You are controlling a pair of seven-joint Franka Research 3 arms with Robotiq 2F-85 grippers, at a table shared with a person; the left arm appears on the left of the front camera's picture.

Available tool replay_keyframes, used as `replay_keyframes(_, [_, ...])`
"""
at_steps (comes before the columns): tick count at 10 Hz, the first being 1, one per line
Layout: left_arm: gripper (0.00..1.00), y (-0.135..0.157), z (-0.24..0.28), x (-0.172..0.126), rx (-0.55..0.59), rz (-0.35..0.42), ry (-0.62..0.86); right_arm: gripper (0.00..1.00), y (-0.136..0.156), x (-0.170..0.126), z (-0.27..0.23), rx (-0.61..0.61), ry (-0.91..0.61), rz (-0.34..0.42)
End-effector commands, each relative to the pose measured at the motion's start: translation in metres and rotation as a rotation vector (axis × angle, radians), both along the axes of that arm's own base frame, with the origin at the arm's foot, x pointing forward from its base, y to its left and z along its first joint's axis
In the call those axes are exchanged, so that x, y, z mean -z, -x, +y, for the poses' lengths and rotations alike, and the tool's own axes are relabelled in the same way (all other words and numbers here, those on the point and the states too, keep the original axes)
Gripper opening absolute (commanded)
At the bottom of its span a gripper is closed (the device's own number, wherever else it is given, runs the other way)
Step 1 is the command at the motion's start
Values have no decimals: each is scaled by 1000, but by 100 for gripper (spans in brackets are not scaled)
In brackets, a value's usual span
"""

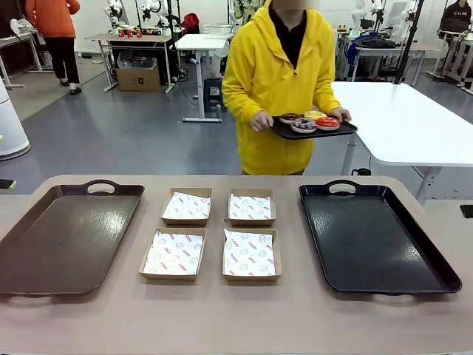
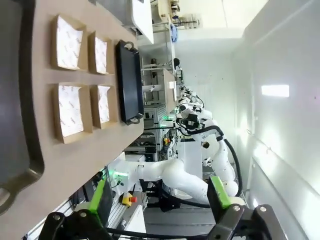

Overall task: Individually package the donuts and arrange them on the tray.
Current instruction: Pick up one Paper togo box.

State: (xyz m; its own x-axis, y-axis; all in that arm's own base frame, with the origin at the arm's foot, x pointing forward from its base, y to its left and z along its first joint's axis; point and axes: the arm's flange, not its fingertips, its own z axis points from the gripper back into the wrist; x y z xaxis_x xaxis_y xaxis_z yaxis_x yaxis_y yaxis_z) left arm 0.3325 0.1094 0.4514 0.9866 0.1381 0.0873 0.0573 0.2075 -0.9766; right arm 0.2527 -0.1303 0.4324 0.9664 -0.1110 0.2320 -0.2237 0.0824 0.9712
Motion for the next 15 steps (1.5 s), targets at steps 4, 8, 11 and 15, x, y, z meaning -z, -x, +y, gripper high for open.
replay_keyframes(4, [100,-7,29,19,-5,8,-14,100,10,4,30,-39,103,3])
replay_keyframes(8, [100,-8,24,19,-20,21,-3,100,-5,5,13,-30,103,39])
replay_keyframes(11, [100,-8,24,19,-20,21,-3,100,-5,5,13,-30,103,39])
replay_keyframes(15, [100,-8,24,19,-20,21,-3,100,-5,5,13,-30,103,39])
